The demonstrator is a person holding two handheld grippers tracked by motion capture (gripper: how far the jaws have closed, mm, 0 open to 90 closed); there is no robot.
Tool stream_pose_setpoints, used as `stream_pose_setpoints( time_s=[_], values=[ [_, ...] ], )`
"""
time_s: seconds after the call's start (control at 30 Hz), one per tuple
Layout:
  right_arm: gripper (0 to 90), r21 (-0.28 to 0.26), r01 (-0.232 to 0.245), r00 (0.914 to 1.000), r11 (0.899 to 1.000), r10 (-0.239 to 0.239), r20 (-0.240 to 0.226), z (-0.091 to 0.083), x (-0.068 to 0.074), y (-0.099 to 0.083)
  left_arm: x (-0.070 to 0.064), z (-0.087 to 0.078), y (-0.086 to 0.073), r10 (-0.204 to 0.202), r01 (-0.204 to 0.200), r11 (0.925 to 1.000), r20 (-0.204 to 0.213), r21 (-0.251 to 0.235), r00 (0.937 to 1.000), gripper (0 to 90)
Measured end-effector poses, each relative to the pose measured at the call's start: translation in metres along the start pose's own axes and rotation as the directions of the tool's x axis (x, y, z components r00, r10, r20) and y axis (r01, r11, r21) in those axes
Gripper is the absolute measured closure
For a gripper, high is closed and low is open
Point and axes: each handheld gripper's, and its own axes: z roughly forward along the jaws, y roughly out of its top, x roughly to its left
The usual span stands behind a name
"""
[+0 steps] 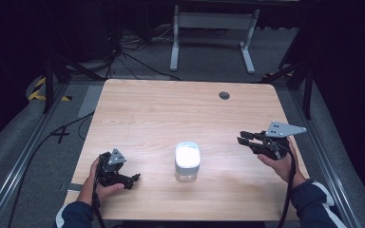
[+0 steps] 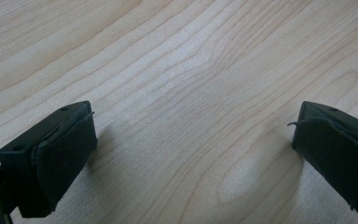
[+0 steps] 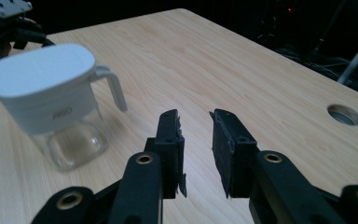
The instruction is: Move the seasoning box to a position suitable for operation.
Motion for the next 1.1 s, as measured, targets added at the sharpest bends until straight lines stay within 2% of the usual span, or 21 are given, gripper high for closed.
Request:
stream_pose_setpoints(
  time_s=[0.1, 0.13, 0.2, 0.27, 0.3, 0.4, 0.5, 0.7, 0.83, 0.9, 0.97, 1.1],
  values=[
    [73.3, -0.009, 0.010, 0.9998, 1.000, -0.010, -0.015, 0.010, 0.004, 0.009, 0.000, 0.000, 0.000, 0.000, 0.000, 1.0000, 0.000, 0.000, 1.0000, 0.0],
    [74.1, -0.024, 0.019, 0.9989, 1.000, -0.020, -0.042, 0.021, 0.010, 0.018, 0.000, -0.001, 0.000, 0.002, -0.002, 1.0000, -0.002, 0.006, 1.0000, 0.1],
    [74.9, -0.029, 0.038, 0.9973, 0.999, -0.040, -0.061, 0.031, 0.015, 0.025, -0.001, -0.001, 0.000, -0.001, 0.002, 1.0000, -0.006, 0.007, 1.0000, 0.2],
    [75.9, -0.026, 0.039, 0.9967, 0.999, -0.041, -0.070, 0.035, 0.017, 0.027, -0.001, -0.001, 0.000, -0.004, 0.004, 1.0000, -0.006, 0.008, 1.0000, 0.3],
    [77.2, -0.022, 0.055, 0.9934, 0.998, -0.057, -0.100, 0.048, 0.024, 0.031, -0.001, -0.001, 0.000, -0.005, 0.005, 1.0000, -0.006, 0.008, 1.0000, 0.3],
    [79.0, -0.019, 0.068, 0.9898, 0.998, -0.070, -0.124, 0.059, 0.031, 0.036, -0.002, -0.001, 0.000, -0.009, 0.009, 0.9999, -0.010, 0.006, 0.9999, 0.3],
    [81.3, -0.028, 0.076, 0.9871, 0.997, -0.079, -0.140, 0.065, 0.035, 0.040, -0.002, 0.000, 0.001, 0.002, -0.002, 1.0000, -0.017, 0.000, 0.9999, 0.3],
    [85.7, -0.023, 0.098, 0.9742, 0.995, -0.100, -0.202, 0.087, 0.049, 0.047, -0.006, -0.001, 0.000, -0.025, 0.025, 0.9997, -0.026, 0.003, 0.9993, 0.6],
    [87.7, -0.017, 0.104, 0.9697, 0.994, -0.105, -0.221, 0.096, 0.053, 0.048, -0.010, 0.000, 0.000, -0.021, 0.021, 0.9998, -0.024, -0.003, 0.9995, 0.6],
    [88.8, -0.004, 0.108, 0.9666, 0.994, -0.106, -0.233, 0.100, 0.056, 0.048, -0.012, 0.000, 0.000, 0.009, -0.009, 1.0000, -0.015, -0.003, 0.9998, 1.5],
    [88.9, 0.000, 0.123, 0.9646, 0.992, -0.119, -0.235, 0.103, 0.057, 0.048, -0.014, 0.001, 0.001, -0.004, 0.004, 1.0000, -0.017, -0.008, 0.9998, 1.5],
    [88.9, 0.000, 0.121, 0.9632, 0.993, -0.118, -0.242, 0.108, 0.057, 0.048, -0.017, 0.001, 0.002, -0.007, 0.007, 1.0000, -0.010, -0.003, 0.9999, 1.5]
  ],
)
